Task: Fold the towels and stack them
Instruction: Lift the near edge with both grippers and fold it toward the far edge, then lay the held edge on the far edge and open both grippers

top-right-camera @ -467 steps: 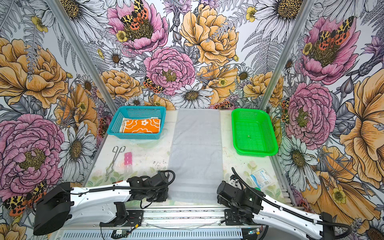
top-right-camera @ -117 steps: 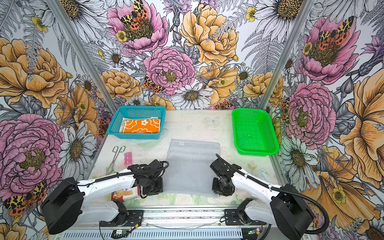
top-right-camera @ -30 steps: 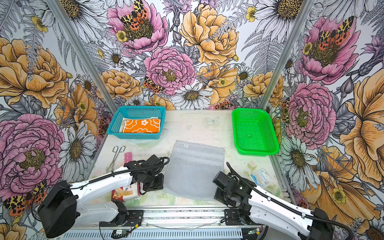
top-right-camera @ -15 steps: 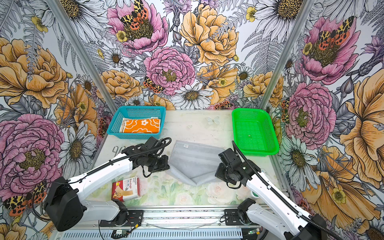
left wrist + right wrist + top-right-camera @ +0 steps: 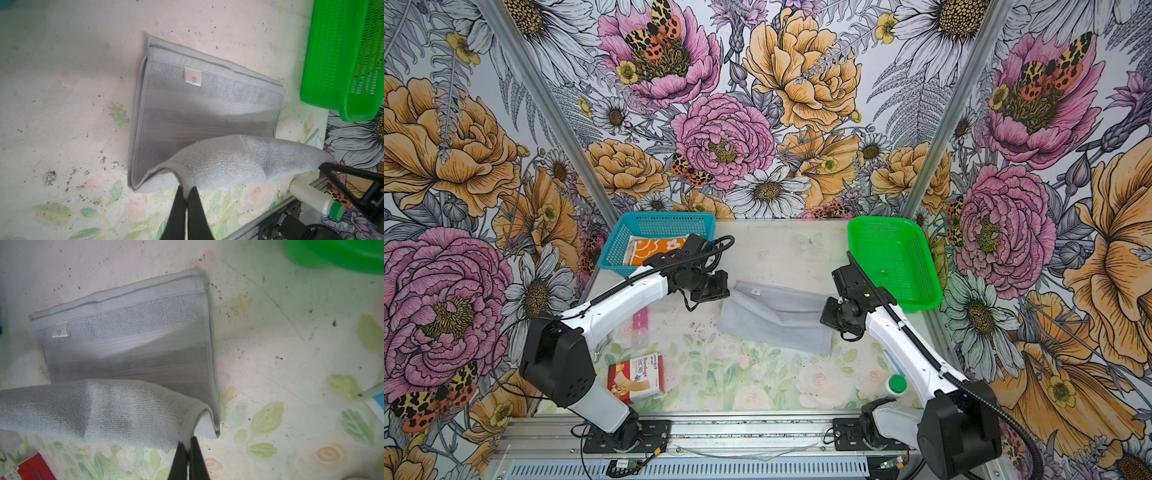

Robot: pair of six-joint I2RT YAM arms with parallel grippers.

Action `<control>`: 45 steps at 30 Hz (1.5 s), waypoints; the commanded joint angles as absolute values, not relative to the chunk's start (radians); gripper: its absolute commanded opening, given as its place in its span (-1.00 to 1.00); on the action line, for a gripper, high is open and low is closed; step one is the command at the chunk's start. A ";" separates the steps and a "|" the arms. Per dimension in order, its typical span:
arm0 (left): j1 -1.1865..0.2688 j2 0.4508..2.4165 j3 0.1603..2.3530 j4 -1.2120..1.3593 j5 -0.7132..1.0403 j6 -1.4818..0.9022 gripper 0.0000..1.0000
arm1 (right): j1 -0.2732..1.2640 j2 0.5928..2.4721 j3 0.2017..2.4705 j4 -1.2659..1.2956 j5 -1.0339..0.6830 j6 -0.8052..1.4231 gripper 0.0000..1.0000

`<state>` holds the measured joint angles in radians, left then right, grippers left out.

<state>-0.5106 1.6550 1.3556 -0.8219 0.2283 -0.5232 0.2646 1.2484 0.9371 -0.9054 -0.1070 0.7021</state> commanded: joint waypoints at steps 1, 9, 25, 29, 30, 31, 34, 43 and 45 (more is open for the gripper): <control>-0.491 1.723 1.427 -0.814 0.205 -0.479 -1.00 | 0.237 1.308 0.984 -0.841 -0.128 0.626 -1.00; -0.483 1.874 1.515 -0.814 0.189 -0.462 -1.00 | 0.176 1.455 1.019 -0.775 -0.155 0.558 -1.00; -0.438 1.958 1.583 -0.812 0.197 -0.440 -1.00 | 0.147 1.607 1.124 -0.762 -0.162 0.521 -1.00; -0.440 2.009 1.630 -0.813 0.197 -0.428 -1.00 | 0.147 1.637 1.130 -0.758 -0.154 0.518 -1.00; -0.440 2.021 1.640 -0.813 0.199 -0.426 -1.00 | 0.146 1.647 1.133 -0.758 -0.151 0.515 -1.00; -0.439 2.031 1.650 -0.813 0.201 -0.426 -1.00 | 0.146 1.653 1.137 -0.758 -0.146 0.512 -1.00; -0.438 2.050 1.668 -0.812 0.197 -0.427 -1.00 | 0.146 1.667 1.147 -0.758 -0.141 0.506 -1.00; -0.430 2.098 1.703 -0.812 0.182 -0.407 -1.00 | 0.143 1.686 1.164 -0.758 -0.087 0.502 -1.00; -0.428 2.102 1.716 -0.813 0.184 -0.402 -1.00 | 0.141 1.686 1.168 -0.758 -0.076 0.501 -1.00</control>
